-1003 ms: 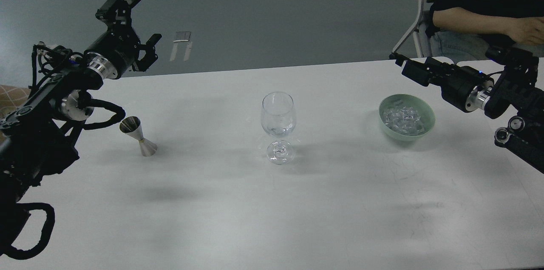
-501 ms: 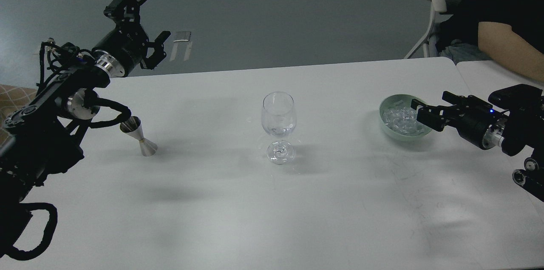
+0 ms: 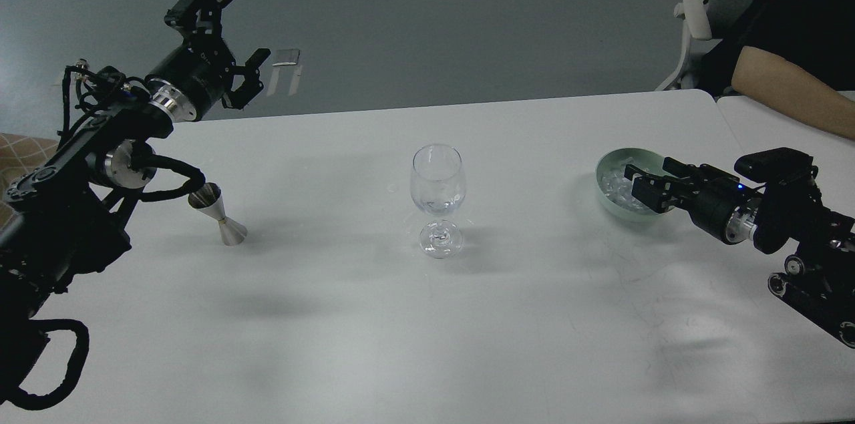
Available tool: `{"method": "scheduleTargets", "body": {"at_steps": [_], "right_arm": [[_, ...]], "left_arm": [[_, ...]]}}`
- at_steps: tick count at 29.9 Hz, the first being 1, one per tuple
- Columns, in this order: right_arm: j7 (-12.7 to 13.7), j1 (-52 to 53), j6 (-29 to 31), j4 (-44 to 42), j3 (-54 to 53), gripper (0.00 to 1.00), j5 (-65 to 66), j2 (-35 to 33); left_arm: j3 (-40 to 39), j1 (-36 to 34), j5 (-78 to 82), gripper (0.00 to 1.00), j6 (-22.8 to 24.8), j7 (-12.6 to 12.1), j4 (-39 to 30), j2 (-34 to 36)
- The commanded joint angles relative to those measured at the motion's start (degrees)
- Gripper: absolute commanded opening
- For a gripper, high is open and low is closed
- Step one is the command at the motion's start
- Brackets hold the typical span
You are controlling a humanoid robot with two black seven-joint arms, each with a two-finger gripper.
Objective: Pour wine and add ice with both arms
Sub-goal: 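Reach the right gripper into the green bowl and grasp ice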
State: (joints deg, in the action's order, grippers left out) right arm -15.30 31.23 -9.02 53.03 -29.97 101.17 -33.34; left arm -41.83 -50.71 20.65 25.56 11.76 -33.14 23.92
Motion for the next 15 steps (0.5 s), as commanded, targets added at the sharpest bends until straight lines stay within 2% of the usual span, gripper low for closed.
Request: {"method": "scheduleTargets", "body": {"at_steps": [1,4,7,15], "right_arm": [[0.0,0.2,0.1,-0.6,0.0,0.75,0.0,0.6],[0.0,0.1,0.2,-0.6,0.0,0.7,0.0,0.6],[0.1,0.0,0.4,-0.7,0.1,0.59,0.0,0.6],[0.2,0.0,1.4,-0.6,0.2,0.57,-0.1,0.6]], "left_arm": [[0.0,0.0,0.0,0.98,0.0,0.0,0.0,0.0],[0.0,0.0,0.0,0.98,0.0,0.0,0.0,0.1],[0.1,0.0,0.0,0.98,0.0,0.0,0.0,0.2],[0.0,0.1,0.0,0.98,0.5,0.0,0.0,0.3]]}}
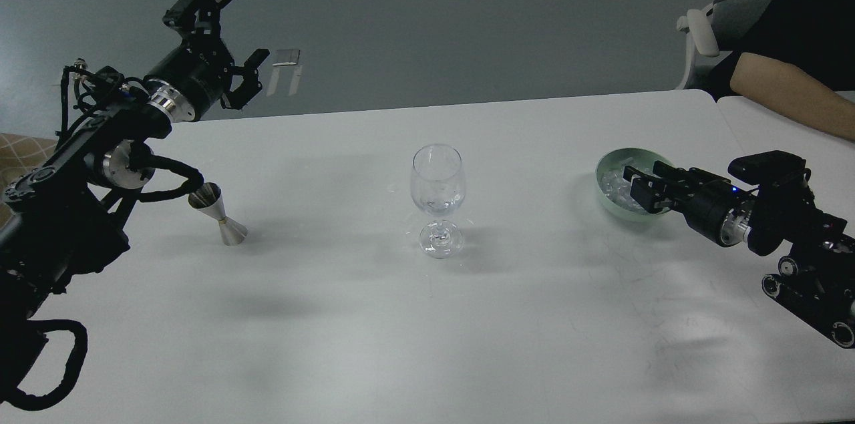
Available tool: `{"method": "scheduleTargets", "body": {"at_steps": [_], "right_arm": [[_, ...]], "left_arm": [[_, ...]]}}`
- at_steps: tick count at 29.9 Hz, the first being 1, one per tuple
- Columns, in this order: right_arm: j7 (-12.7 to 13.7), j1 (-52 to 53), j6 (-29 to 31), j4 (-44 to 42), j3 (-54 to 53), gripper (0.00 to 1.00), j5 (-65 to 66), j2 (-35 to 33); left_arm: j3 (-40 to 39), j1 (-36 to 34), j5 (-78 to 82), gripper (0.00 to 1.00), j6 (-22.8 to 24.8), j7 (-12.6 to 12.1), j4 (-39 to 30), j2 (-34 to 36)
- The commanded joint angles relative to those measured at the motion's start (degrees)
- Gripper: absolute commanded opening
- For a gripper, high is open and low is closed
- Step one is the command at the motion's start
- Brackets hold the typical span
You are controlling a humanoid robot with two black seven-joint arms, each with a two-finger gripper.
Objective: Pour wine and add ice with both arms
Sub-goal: 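Reach the right gripper into the green bowl and grasp ice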
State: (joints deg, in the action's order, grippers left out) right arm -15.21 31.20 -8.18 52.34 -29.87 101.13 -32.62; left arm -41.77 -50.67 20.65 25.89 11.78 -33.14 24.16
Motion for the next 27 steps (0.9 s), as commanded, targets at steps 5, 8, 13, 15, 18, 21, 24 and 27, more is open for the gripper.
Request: {"method": "scheduleTargets", "body": {"at_steps": [5,8,13,15,18,21,24,27], "right_arm": [[0.2,0.2,0.6,0.0,0.1,0.57,-0.1,0.0],[0.3,0.2,0.6,0.0,0.0,0.57,-0.1,0.0],[0.4,0.2,0.6,0.0,0.1,0.55,-0.1,0.0],[0.4,0.2,0.6,0.0,0.1,0.55,-0.1,0.0],[0.4,0.1,0.6,0.0,0.1,0.54,-0.1,0.1],[0.5,0.1,0.6,0.0,0.1,0.54,-0.1,0.4],[0.5,0.2,0.6,0.0,0.0,0.53,-0.1,0.5],[0.6,0.1,0.6,0.0,0.0,0.53,-0.1,0.6]], "left_arm": [[-0.1,0.0,0.0,0.98,0.1,0.0,0.0,0.1],[-0.1,0.0,0.0,0.98,0.1,0.0,0.0,0.1],[-0.1,0.0,0.0,0.98,0.1,0.1,0.0,0.1],[-0.1,0.0,0.0,0.98,0.1,0.1,0.0,0.2],[-0.1,0.0,0.0,0.98,0.2,0.1,0.0,0.2],[-0.1,0.0,0.0,0.98,0.7,0.1,0.0,0.2],[-0.1,0.0,0.0,0.98,0.9,0.1,0.0,0.2],[-0.2,0.0,0.0,0.98,0.9,0.0,0.0,0.2]]}}
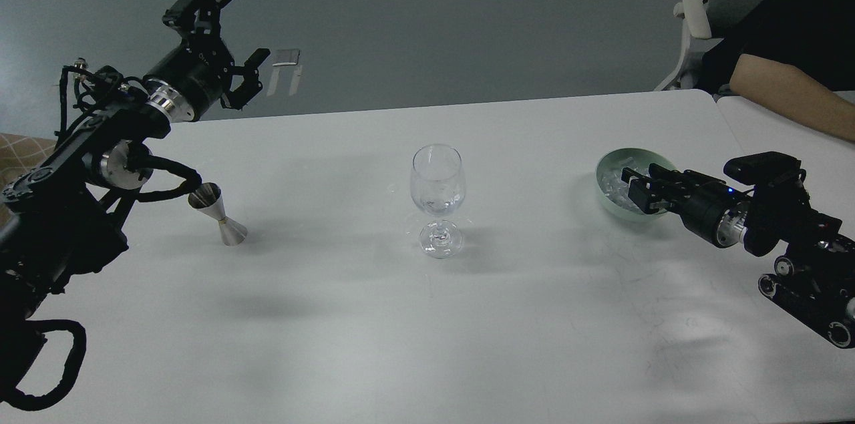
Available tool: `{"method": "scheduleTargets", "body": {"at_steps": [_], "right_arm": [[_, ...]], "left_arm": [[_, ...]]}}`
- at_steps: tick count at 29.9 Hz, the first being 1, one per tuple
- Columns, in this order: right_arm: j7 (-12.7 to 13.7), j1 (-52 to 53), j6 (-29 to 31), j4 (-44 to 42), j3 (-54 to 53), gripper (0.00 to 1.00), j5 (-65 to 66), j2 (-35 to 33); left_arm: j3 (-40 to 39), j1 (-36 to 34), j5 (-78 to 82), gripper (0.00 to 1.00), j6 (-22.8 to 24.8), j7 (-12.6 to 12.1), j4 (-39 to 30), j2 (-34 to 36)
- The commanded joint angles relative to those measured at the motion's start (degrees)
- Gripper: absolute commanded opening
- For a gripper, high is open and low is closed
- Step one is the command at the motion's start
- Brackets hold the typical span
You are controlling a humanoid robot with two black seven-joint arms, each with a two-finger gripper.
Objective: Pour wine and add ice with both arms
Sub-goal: 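Reach the right gripper into the green bowl and grasp ice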
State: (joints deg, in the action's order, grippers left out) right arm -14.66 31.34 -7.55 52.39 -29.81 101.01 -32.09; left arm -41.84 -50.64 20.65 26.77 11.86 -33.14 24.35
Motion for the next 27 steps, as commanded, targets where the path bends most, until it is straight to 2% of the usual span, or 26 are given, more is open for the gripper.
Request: {"method": "scheduleTargets", "body": {"at_steps": [1,15,19,23,25,27], "right_arm": [[0.1,-0.1,0.0,0.0,0.0,0.53,0.0,0.1],[0.6,0.2,1.2,0.1,0.0,0.53,0.0,-0.1],[0.6,0.2,1.3,0.1,-0.1,0.44,0.0,-0.1],[0.6,-0.1,1.2,0.2,0.0,0.39,0.0,0.0],[0.8,-0.2,1.3,0.3,-0.1,0.27,0.0,0.0],[1.0,-0.2,1.3,0.3,0.0,0.23,0.0,0.0]], "left_arm": [[-0.1,0.0,0.0,0.98,0.0,0.0,0.0,0.0],[-0.2,-0.1,-0.8,0.98,0.0,0.0,0.0,-0.1],[-0.1,0.0,-1.7,0.98,0.0,0.0,0.0,-0.1],[-0.1,-0.1,-1.7,0.98,0.0,0.0,0.0,0.1],[-0.1,-0.1,-1.7,0.98,0.0,0.0,0.0,0.2],[-0.1,-0.1,-1.7,0.98,0.0,-0.1,0.0,0.2]]}}
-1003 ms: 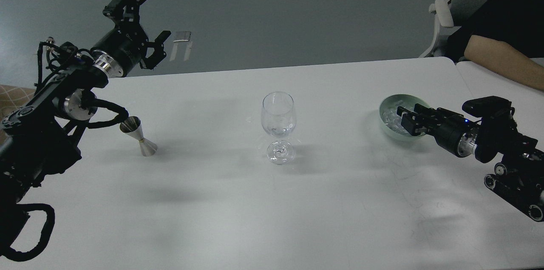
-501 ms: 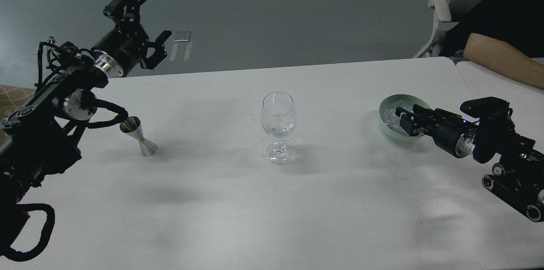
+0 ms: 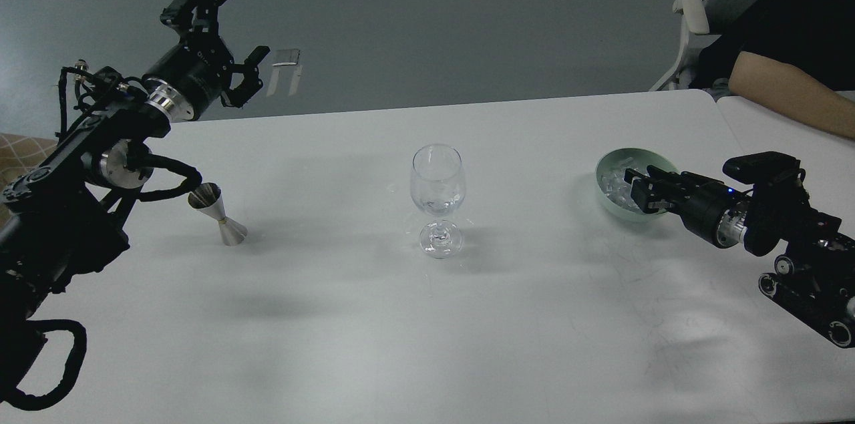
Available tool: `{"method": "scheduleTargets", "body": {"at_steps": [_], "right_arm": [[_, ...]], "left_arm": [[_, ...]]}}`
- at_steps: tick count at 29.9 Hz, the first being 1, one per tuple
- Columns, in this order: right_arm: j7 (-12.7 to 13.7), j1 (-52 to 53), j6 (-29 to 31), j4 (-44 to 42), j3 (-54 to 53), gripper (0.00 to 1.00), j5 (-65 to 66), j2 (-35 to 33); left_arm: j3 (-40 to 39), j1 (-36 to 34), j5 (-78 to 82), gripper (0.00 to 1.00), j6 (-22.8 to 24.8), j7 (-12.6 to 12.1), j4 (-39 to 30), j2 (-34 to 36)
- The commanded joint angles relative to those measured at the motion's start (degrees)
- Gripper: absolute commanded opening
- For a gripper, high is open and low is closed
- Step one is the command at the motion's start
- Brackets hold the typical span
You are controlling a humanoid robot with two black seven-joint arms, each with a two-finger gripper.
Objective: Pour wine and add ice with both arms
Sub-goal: 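Reach the right gripper into the green bowl and grasp ice, then lift the ice with the right gripper and move it over the wine glass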
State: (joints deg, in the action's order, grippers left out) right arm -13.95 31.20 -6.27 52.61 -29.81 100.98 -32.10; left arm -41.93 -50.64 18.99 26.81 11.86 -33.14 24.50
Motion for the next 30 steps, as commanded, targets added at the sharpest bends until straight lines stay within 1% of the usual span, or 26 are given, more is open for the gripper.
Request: {"method": "scheduleTargets", "body": {"at_steps": [1,6,7,14,20,24,30], "right_arm": [[0.5,0.0,0.0,0.1,0.0,0.21,-0.1,0.0],[0.5,0.2,0.3,0.4,0.0,0.09,-0.2,0.0],[0.5,0.2,0.3,0.5,-0.1,0.04,-0.2,-0.1],[0.6,1.2,0.3,3.1,-0.6,0.04,-0.3,-1.4],[0.9,3.0,0.3,8.2,-1.9,0.04,-0.7,-6.7],[0.7,5.9,0.6,14.2,-1.9,0.04,-0.7,-12.0],[0.6,9.8,2.0,18.7,-1.7,0.04,-0.6,-15.3]], "left_arm": [[0.0,-0.1,0.0,0.98,0.1,-0.1,0.0,0.0],[0.0,-0.1,0.0,0.98,0.1,-0.1,0.0,-0.1],[0.0,-0.1,0.0,0.98,0.1,-0.1,0.0,-0.1],[0.0,-0.1,0.0,0.98,-0.1,-0.2,-1.6,-0.1],[0.0,-0.1,0.0,0.98,-0.1,-0.3,-1.6,-0.1],[0.0,-0.1,0.0,0.98,-0.1,-0.3,-1.6,-0.1],[0.0,-0.1,0.0,0.98,-0.1,-0.3,-1.6,-0.1]]}}
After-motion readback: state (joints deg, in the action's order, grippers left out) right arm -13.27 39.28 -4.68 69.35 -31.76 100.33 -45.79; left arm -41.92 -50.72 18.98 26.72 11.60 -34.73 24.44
